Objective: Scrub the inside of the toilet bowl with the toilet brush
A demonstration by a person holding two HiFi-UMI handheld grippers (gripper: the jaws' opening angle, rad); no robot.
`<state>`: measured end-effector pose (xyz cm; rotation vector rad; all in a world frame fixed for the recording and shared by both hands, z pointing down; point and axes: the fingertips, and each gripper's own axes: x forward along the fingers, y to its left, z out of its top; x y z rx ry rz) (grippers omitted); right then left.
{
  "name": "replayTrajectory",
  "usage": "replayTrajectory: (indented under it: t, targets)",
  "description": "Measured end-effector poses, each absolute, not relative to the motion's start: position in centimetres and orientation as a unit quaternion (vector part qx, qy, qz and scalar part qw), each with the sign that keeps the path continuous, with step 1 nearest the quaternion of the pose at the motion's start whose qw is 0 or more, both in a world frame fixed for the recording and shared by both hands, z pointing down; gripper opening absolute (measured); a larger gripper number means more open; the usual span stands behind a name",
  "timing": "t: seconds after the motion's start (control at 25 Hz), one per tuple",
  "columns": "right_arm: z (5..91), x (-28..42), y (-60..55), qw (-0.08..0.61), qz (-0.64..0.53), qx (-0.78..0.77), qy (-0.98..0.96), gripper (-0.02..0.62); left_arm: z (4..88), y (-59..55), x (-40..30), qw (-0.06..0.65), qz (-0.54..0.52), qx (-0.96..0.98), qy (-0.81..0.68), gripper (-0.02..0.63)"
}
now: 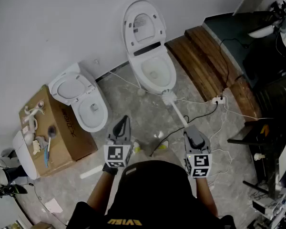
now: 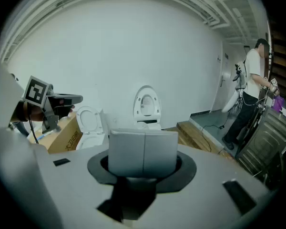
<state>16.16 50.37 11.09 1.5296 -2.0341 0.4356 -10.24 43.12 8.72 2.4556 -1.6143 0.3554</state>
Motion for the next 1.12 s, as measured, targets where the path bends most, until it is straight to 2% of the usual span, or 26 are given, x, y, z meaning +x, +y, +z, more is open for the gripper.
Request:
replayTrajectory:
  t: [0.72, 1.12]
  targets:
    - [10.8, -0.6, 50.0, 0.295, 0.135, 0.531, -0.783, 0.158, 9.9, 44.6, -21.4, 0.094, 0.092, 0.844, -0.519, 0.018]
    - [11.3, -0.3, 47.1, 0.304, 0.14, 0.544, -0.769, 0.158, 11.8, 41.9, -21.9, 0.104, 0.1, 0.848, -0.51, 0.018]
